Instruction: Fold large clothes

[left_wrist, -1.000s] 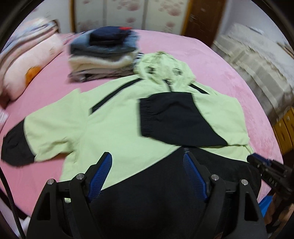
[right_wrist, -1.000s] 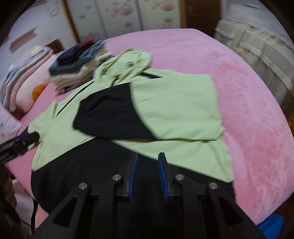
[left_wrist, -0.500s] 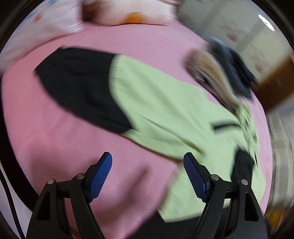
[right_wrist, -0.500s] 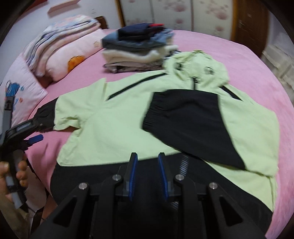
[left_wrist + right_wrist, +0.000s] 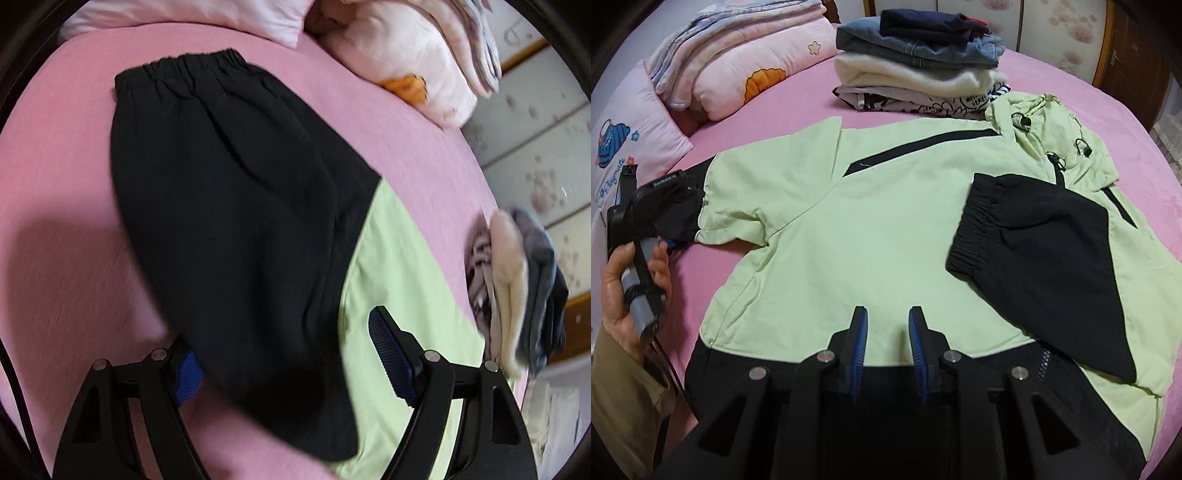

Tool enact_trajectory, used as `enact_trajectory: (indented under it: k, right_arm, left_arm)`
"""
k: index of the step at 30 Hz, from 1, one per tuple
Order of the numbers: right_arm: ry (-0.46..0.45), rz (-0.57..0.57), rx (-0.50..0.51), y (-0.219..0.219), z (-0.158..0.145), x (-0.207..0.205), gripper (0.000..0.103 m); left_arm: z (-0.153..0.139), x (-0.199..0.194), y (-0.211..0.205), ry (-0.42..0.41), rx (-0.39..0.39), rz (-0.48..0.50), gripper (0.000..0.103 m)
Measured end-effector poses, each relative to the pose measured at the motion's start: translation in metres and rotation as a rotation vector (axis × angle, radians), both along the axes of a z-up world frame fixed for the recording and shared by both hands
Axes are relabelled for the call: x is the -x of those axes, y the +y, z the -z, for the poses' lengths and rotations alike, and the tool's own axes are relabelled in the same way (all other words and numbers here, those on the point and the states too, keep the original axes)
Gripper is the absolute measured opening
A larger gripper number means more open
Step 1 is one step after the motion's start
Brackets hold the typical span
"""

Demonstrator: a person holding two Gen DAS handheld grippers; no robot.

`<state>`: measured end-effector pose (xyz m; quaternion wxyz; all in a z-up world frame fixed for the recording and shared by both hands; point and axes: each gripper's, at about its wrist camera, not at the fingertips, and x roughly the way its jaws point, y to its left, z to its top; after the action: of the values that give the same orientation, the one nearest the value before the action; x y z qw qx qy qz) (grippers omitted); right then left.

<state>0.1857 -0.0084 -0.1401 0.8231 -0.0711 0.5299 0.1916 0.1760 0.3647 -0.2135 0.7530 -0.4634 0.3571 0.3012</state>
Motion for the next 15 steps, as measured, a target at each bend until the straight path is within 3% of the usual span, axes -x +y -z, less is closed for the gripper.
enact_trajectory:
  k: [1, 2, 5, 8, 11, 15]
  right_arm:
    - [0.007, 0.007, -0.006, -0.001, 0.003, -0.002, 0.023]
    - [0.015, 0.011, -0.009, -0.003, 0.005, -0.004, 0.023]
    - [0.036, 0.018, -0.011, -0.006, 0.012, -0.006, 0.023]
    - [0.047, 0.025, -0.016, -0.011, 0.016, -0.007, 0.023]
    - [0.039, 0.042, -0.032, -0.021, 0.01, -0.006, 0.023]
    - [0.013, 0.111, -0.056, -0.051, -0.004, -0.007, 0.023]
  left_arm:
    - [-0.002, -0.004, 0.0, 0.02, -0.028, -0.016, 0.044]
    - [-0.004, -0.006, 0.002, 0.035, -0.045, -0.018, 0.004]
    - [-0.014, -0.014, 0.002, -0.013, -0.042, -0.006, 0.004]
    - [-0.047, -0.025, -0.019, -0.045, -0.171, 0.048, 0.003]
    - [-0.091, -0.045, -0.061, -0.119, -0.289, 0.184, 0.003]
    - [-0.148, -0.066, -0.152, -0.254, -0.422, 0.451, 0.003]
